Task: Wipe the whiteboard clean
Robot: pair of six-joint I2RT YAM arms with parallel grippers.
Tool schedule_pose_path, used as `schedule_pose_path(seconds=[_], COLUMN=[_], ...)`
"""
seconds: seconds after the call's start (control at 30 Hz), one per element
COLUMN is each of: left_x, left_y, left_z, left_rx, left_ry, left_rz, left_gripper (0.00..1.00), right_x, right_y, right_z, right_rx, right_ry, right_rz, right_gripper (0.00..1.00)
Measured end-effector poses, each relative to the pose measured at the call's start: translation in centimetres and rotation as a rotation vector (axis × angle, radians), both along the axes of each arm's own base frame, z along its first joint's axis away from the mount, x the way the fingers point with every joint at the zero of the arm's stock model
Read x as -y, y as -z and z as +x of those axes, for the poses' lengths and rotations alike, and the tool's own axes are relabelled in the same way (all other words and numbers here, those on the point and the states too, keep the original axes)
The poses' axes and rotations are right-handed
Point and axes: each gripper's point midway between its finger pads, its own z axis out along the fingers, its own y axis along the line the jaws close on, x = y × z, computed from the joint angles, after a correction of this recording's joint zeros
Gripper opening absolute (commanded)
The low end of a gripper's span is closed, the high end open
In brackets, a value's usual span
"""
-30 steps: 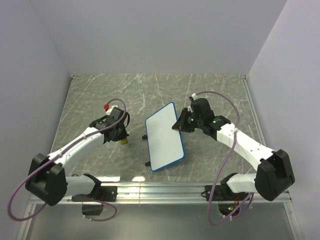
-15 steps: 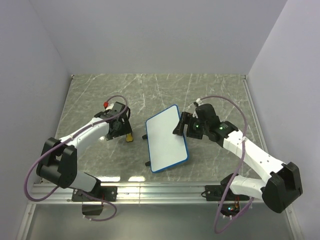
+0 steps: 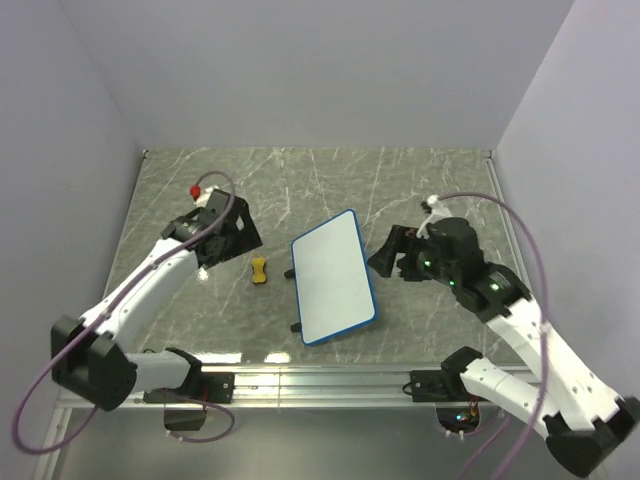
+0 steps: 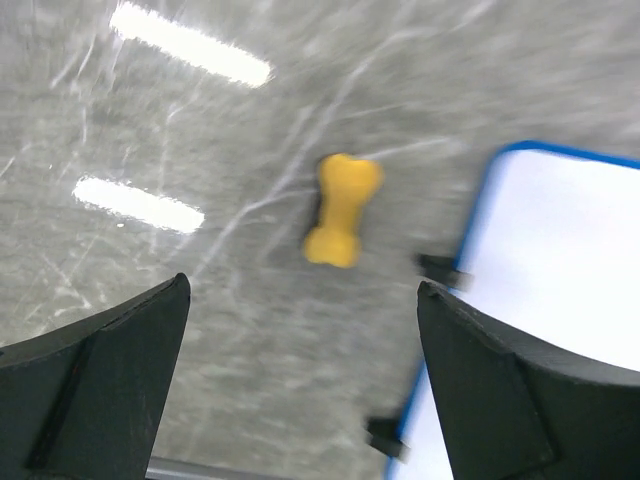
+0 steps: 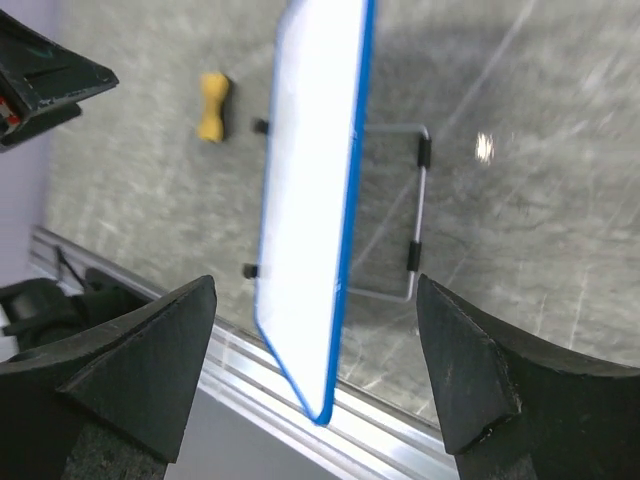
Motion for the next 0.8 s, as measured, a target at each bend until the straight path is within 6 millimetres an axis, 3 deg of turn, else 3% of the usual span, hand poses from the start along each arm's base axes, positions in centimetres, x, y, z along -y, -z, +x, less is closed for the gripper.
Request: schedule_pose_path(seconds=[0.1, 0.2, 0.33, 0.43, 0.57, 0.8], left_x=[0.8, 1.3, 1.1, 0.9, 1.0, 0.9], left_y=[-5.2, -11.9, -19.4, -22.9, -25.1, -24.7], left_z=[0.3, 0.5, 0.2, 0.1, 0.5, 0.3], left_rx=[0.112, 0.253, 0.393, 0.439, 0.456, 0.447], left_ry=[0.01, 0.024, 0.048, 0.062, 0.068, 0.064], left_rz=[-0.064, -0.133, -0.175, -0.18, -0.176, -0.172], left_gripper=[1.0, 0.99, 0.99, 0.99, 0.99, 1.0], right_x=[1.3, 2.5, 3.9, 4.6, 5.5, 6.9], right_y=[-3.8, -6.5, -8.1, -7.9, -6.4, -3.7], right_z=[-0.9, -2.3, -4.6, -5.9, -7.9, -11.5], right_rx=[0.108, 0.197, 0.257, 0.261, 0.243, 0.204], right_ry=[0.026, 0.044, 0.051, 0.052, 0.043, 0.01], right_rz=[0.038, 0.085, 0.135, 0.148, 0.157, 0.161], right_gripper=[0.89, 0.89, 0.88, 0.89, 0.89, 0.88])
